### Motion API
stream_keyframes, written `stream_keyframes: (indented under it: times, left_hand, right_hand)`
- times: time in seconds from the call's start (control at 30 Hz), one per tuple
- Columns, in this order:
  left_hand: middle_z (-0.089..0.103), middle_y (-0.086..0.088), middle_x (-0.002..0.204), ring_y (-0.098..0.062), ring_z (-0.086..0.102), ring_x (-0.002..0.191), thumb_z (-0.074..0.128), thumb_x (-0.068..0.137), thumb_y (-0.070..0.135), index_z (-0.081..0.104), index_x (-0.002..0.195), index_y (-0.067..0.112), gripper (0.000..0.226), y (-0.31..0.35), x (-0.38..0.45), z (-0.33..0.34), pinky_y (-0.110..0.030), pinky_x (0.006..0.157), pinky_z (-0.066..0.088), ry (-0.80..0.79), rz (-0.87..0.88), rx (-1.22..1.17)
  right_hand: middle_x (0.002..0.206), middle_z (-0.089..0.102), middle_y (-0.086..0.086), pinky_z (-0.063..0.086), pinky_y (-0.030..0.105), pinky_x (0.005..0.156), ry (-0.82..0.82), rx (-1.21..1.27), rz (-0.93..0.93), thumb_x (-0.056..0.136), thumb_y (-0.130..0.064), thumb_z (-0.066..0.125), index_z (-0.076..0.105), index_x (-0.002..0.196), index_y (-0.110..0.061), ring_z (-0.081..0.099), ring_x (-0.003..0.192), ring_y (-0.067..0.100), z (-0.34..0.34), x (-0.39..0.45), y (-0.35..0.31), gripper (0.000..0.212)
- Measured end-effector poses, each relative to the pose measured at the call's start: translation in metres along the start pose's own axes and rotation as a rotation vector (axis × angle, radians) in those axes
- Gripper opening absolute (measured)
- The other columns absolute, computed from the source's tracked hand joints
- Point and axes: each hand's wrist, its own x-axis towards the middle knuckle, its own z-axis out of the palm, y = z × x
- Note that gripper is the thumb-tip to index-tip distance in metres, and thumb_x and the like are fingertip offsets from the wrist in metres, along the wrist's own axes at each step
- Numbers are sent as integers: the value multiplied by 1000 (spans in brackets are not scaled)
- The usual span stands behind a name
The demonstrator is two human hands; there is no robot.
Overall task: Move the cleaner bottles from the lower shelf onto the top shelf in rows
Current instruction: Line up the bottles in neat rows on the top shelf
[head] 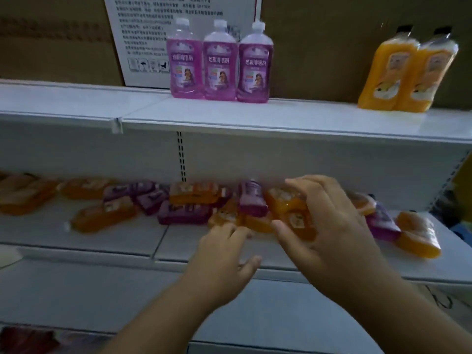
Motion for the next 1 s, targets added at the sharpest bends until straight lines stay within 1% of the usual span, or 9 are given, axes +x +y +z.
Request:
stream_keyframes:
  times: [0.23, 0.33, 0.4, 0.5, 0.63, 0.73, 0.8, 0.9, 1.0]
  left_hand:
    - [53, 7, 135, -15, 51, 118, 49, 89, 61, 47, 132, 36, 50, -29, 66, 52, -39, 96, 46, -9, -111, -76]
    - [54, -1, 140, -24, 55, 120, 44, 86, 69, 37, 145, 26, 73, -43, 118, 67, -45, 97, 48, -22, -341, -247]
    - [60, -8, 131, -30, 60, 114, 39, 81, 75, 48, 138, 17, 81, -54, 151, 75, -46, 94, 51, 9, -508, -456]
    - [57, -15, 133, -34, 63, 110, 57, 85, 58, 47, 140, 14, 71, -66, 187, 85, -46, 86, 57, -45, -592, -608]
    - [63, -6, 103, -24, 71, 60, 70, 74, 69, 53, 130, 9, 84, -68, 208, 93, -44, 53, 62, 61, -814, -775]
    - [67, -10, 96, -26, 72, 66, 74, 75, 63, 58, 124, 9, 75, -68, 214, 92, -46, 64, 63, -34, -859, -919]
    - [71, -13, 101, -27, 73, 71, 81, 78, 46, 64, 117, 13, 54, -65, 208, 89, -36, 53, 58, -55, -908, -1267]
    - [76, -10, 94, -24, 75, 73, 80, 78, 19, 75, 100, 18, 22, -52, 175, 74, -31, 51, 56, -104, -768, -1728]
    - [74, -13, 107, -28, 74, 88, 88, 66, 17, 71, 113, 13, 50, -31, 140, 54, -36, 61, 60, -182, -505, -1978]
  right_hand:
    - [121, 51, -4, 32, 9, 88, -30, -16, 115, 86, -44, 60, 51, 132, -20, 48, 108, 9, 30, 0, 33, 53]
    - [121, 50, -7, 31, 9, 88, -44, -50, 186, 88, -47, 57, 50, 132, -23, 47, 108, 7, 41, 9, 49, 51]
    - [120, 49, -8, 32, 10, 86, -47, -65, 239, 88, -48, 57, 49, 132, -25, 46, 106, 6, 47, 16, 59, 50]
    - [119, 49, -8, 35, 11, 85, -23, -76, 311, 86, -44, 64, 51, 130, -25, 47, 104, 6, 56, 24, 70, 50]
    - [119, 51, -5, 42, 23, 87, -19, -67, 376, 86, -40, 70, 53, 130, -25, 51, 105, 12, 66, 28, 82, 49]
    - [121, 52, -6, 36, 12, 83, -30, -18, 421, 87, -40, 69, 52, 130, -28, 49, 106, 8, 72, 29, 96, 47]
    - [118, 51, -8, 34, 2, 76, -25, 29, 427, 88, -38, 68, 52, 128, -29, 45, 97, 2, 77, 29, 108, 44]
    - [111, 43, -15, 35, 1, 66, -45, 109, 424, 86, -34, 68, 49, 125, -35, 42, 84, -4, 88, 29, 129, 44]
    - [111, 52, -11, 45, 18, 68, -159, 277, 612, 86, -35, 69, 50, 124, -35, 56, 88, 6, 108, 38, 158, 42]
